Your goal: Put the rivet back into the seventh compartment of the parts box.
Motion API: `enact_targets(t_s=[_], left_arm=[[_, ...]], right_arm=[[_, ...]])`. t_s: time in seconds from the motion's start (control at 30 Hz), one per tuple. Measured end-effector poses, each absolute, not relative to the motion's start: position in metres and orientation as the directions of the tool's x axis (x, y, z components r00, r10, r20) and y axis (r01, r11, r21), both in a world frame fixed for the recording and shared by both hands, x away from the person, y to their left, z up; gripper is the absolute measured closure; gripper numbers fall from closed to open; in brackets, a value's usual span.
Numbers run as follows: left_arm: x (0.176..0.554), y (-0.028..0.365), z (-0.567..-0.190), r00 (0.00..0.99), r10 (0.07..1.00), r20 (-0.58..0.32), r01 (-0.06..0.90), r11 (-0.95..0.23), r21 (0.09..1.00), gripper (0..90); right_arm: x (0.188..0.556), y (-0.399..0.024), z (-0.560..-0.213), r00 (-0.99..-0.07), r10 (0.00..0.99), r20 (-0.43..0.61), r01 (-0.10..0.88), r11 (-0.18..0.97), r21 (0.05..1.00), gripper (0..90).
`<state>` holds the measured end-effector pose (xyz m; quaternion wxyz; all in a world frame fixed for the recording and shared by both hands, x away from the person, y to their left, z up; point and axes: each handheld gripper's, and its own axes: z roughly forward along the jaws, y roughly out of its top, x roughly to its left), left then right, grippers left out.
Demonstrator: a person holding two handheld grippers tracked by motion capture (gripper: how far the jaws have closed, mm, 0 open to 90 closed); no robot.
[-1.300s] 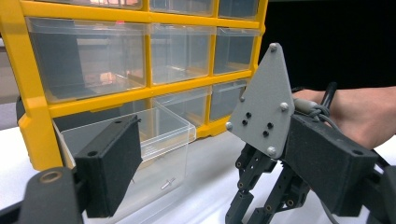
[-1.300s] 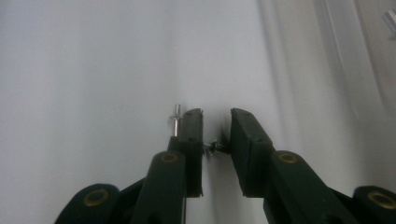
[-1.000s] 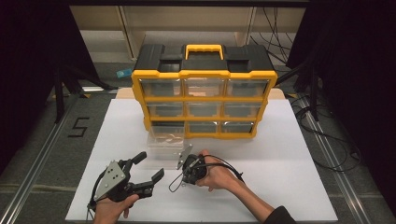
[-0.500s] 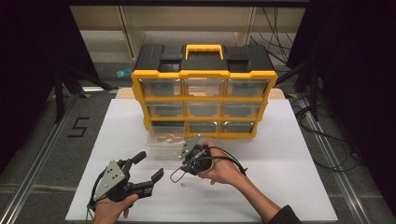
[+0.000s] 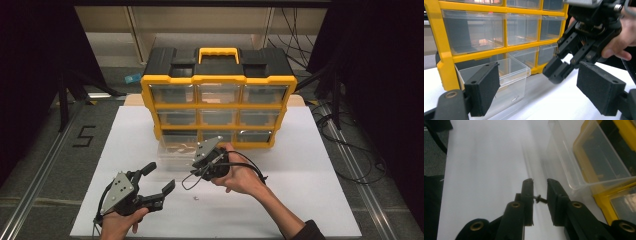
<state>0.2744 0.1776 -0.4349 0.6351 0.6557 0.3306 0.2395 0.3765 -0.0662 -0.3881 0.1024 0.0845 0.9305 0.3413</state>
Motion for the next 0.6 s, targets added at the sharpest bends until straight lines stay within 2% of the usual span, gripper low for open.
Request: enact_targets(t_s=[0.6], left_arm=[[0.2738, 0.1763, -0.4353, 0.673, 0.733, -0.099, 0.127, 0.017, 0.992, 18.3]], right_arm=[[0.3832, -0.0566, -0.3795, -0.959, 0.239, -0.151, 0.071, 0.721, 0.689, 76.3]])
